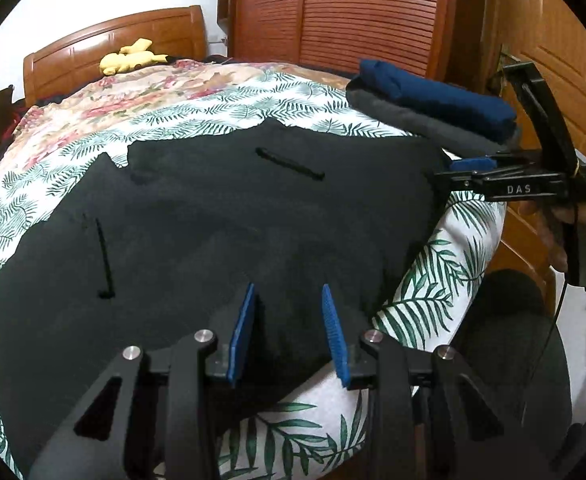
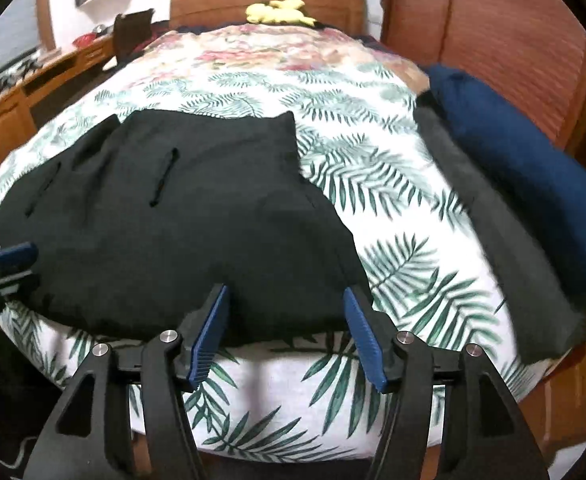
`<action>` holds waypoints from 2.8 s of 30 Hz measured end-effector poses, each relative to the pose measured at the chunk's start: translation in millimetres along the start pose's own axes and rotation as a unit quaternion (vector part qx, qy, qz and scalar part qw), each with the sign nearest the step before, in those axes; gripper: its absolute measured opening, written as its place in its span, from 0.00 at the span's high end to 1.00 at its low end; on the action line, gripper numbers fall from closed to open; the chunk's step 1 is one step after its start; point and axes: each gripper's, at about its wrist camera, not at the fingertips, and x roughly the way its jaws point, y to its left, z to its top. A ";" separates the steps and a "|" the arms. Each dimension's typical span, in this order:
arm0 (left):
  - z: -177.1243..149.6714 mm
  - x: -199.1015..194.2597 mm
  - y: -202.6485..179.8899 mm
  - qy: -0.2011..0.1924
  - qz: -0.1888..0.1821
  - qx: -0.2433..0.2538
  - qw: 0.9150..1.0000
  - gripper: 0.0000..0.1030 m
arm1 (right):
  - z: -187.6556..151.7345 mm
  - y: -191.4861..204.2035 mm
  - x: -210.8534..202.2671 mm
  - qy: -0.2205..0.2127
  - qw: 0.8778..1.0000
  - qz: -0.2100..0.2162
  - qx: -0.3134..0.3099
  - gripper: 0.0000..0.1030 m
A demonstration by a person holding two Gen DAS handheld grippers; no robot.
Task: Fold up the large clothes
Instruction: 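Grasp the folded coat's edge with the right gripper and lift it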
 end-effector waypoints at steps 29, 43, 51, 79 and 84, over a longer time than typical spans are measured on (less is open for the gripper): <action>-3.4 9.0 5.3 0.011 -0.002 -0.007 1.000 0.68 | -2.7 -18.5 29.6 0.008 0.993 0.083 0.081 0.41; -1.5 -7.7 18.0 -0.013 0.001 -0.022 1.000 0.68 | 18.8 -0.3 -1.3 -0.060 0.991 0.108 0.041 0.86; 1.8 -43.2 41.8 -0.051 0.025 -0.038 0.998 0.68 | 47.0 31.6 -30.9 -0.113 0.984 0.139 0.004 0.88; -72.5 -190.4 143.1 -0.106 0.153 -0.158 0.970 0.68 | 88.0 308.7 -19.5 -0.075 0.926 0.312 -0.199 0.81; -62.0 -186.1 135.9 -0.109 0.150 -0.151 0.971 0.68 | 101.6 285.6 -52.3 -0.111 0.927 0.307 -0.185 0.63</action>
